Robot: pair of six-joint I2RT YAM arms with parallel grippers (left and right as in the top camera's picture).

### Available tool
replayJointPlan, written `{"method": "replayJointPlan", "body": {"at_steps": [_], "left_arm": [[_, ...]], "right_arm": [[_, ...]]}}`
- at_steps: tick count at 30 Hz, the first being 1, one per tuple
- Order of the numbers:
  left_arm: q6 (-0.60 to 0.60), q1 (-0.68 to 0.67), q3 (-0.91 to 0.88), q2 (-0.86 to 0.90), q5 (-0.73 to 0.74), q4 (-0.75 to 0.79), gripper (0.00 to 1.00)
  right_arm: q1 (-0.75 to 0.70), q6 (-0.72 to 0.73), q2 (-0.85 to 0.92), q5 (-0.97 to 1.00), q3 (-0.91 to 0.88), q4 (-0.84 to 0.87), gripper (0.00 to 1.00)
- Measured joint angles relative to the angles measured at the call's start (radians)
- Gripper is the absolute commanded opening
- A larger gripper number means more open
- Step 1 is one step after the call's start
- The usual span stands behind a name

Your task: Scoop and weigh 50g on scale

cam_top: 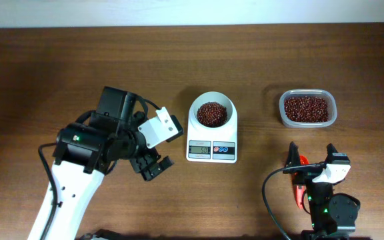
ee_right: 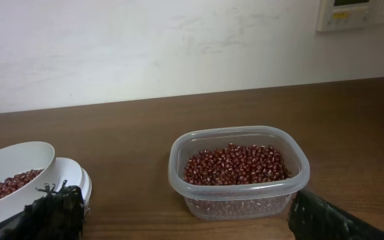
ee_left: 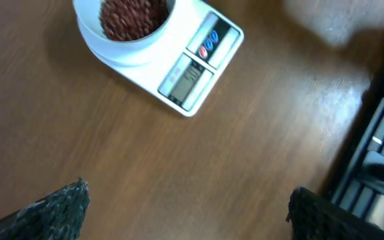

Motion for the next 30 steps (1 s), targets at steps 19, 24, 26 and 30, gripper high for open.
{"method": "replayJointPlan", "body": {"at_steps": [19,24,26,30], "left_arm": [[0.007,-0.001,0.006,-0.976,0.064,-0.397,0.99],[0.007,-0.001,0.004,-1.031,0.060,-0.412,0.99],[0.009,-0.001,-0.003,-1.157,0.060,-0.406,0.99],[0.014,-0.001,-0.024,-1.218,0.061,-0.413,0.99]], "right_arm": [[0.000,-0.001,-0.001,0.003,0.000,0.000,0.99],[0.000,0.000,-0.001,0.003,0.000,0.000,0.99],[0.000,0.000,-0.001,0.003,0.000,0.000,0.99],[0.000,-0.001,-0.001,0.003,0.000,0.000,0.99]]}}
